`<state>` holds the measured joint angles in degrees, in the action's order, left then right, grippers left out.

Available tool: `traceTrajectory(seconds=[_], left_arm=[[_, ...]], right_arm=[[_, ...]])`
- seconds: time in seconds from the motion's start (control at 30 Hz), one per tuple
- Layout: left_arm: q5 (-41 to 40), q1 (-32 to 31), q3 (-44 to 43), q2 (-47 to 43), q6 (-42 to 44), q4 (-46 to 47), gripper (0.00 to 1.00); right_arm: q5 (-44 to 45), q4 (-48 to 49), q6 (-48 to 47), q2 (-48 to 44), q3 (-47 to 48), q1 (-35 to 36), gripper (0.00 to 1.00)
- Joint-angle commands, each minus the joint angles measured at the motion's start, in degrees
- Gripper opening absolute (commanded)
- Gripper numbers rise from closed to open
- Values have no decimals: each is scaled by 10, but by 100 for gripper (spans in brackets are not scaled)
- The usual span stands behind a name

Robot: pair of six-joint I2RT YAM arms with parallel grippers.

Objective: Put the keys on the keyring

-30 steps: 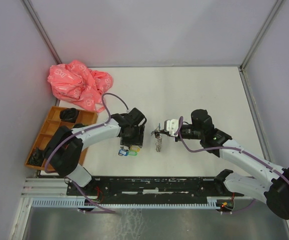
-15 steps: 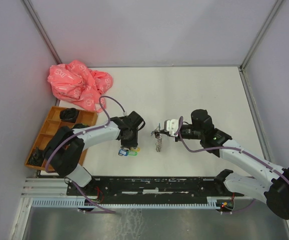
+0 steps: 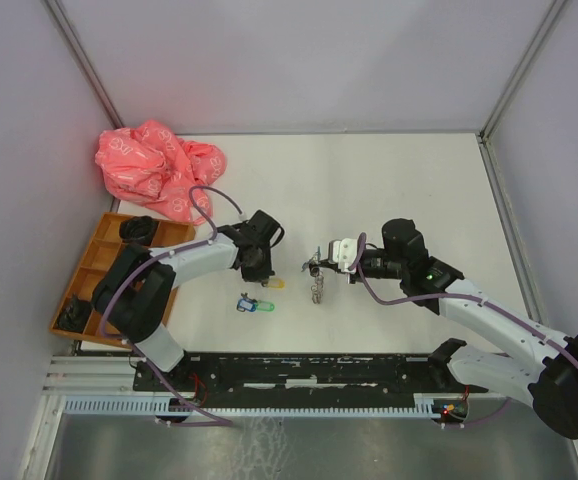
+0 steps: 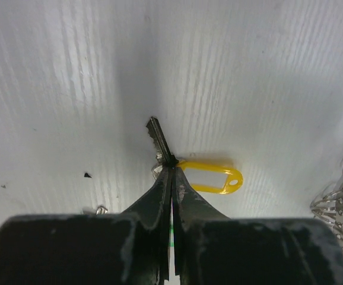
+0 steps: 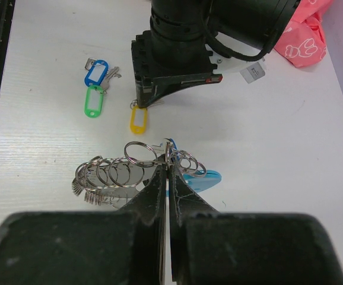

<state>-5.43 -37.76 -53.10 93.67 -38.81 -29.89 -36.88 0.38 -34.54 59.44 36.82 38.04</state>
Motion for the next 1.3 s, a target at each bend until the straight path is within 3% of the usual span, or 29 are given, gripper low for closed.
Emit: traceTrajectory(seconds=[0.0, 0.17, 0.4, 0.57, 0.97, 1.27], left_arm=[[-21, 39, -8, 16, -9, 28, 3], [-27, 59, -26, 18, 15, 12, 4], [-21, 59, -8, -27, 7, -4, 30], [-17, 59, 1, -60, -5, -10, 37], [2, 57, -4, -41, -10, 4, 36], [10, 52, -6, -13, -11, 14, 22]], right_arm=[[3, 33, 4, -15, 8, 2, 1], [3, 33, 4, -15, 8, 3, 1], [5, 33, 4, -16, 9, 3, 1], [5, 33, 4, -15, 8, 3, 1], [5, 33, 4, -15, 8, 4, 1], [4, 33, 4, -15, 8, 4, 1]])
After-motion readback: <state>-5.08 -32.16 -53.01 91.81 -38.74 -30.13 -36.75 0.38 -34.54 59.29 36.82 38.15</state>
